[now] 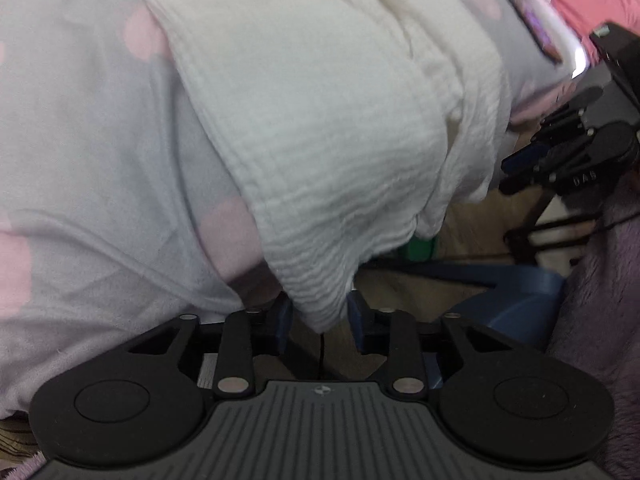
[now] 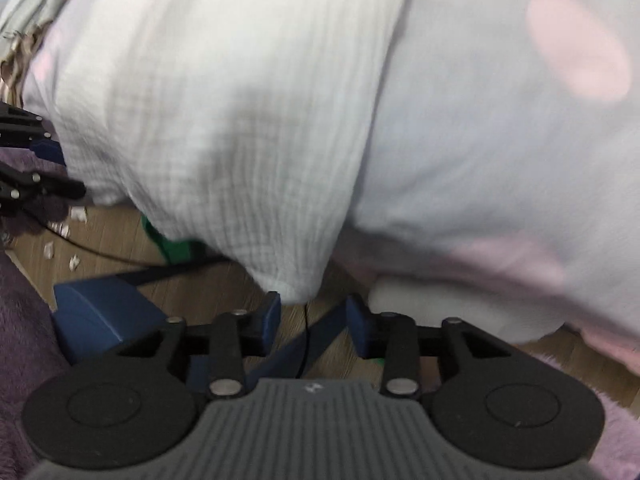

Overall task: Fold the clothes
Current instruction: 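Pinch the garment's hem with both tools and lift it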

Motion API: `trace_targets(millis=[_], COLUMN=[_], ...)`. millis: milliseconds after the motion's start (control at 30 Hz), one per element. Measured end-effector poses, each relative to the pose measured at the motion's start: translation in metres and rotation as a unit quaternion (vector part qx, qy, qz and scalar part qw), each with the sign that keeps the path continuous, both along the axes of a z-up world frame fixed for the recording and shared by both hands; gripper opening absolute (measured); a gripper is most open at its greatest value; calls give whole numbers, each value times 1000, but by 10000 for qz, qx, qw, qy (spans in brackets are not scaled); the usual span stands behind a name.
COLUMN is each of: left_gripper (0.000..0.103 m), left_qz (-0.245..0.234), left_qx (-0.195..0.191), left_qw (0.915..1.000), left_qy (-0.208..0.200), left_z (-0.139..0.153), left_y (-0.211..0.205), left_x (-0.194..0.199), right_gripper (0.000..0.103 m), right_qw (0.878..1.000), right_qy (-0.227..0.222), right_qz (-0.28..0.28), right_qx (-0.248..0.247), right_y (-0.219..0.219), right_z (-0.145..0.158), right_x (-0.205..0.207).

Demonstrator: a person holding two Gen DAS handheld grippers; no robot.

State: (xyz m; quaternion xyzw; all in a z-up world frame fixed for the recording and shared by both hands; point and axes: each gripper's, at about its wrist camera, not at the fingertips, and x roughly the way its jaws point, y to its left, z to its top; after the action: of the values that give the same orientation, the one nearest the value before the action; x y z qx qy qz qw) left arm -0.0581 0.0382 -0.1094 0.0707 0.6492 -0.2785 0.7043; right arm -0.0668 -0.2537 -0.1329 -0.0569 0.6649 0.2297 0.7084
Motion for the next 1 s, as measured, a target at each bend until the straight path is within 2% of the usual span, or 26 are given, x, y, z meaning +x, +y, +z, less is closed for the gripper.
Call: trace_targets(millis=[133,233,367,400,467,533,667,767,900,1000], left_gripper=[49,47,30,26,17,10,6,6,6,5], left_qz=[136,-69,-458,-525,-643,-740,-807,-623,-326,-10], left_qx=[-64,-59,141,133,97,49,-361,-887,-1604,-1944], left_qw=[9999,9999,9984,9980,9973,9968,9960,9940,9863,9805], left_qy=[-75,-87,-303,-332,-327,-282,-140,-134,-189,-301], left_z=[-1,-6,-9,-10,-10,-6,18,45,76,89], left_y=[3,-3,-16,-17,-18,-16,-5,9,28,42], left_x=[3,6,7,7,7,6,5,7,14,24], right_gripper=[40,40,40,38,18,7,6,6,5,5], right_qw=[9993,9990,9982,9981,9977,9971,9929,9876,9798,9733], right_qy=[-345,-342,-287,-297,-318,-294,-268,-441,-739,-930], right_qz=[-81,-165,-150,-123,-3,151,258,283,207,35], right_qx=[79,231,501,524,592,684,1127,1482,1845,2097], right_y=[4,7,14,16,19,22,23,21,17,-3], right_z=[5,-1,-13,-14,-11,0,28,49,75,93], right_x=[4,10,13,12,11,8,-3,-10,-7,6])
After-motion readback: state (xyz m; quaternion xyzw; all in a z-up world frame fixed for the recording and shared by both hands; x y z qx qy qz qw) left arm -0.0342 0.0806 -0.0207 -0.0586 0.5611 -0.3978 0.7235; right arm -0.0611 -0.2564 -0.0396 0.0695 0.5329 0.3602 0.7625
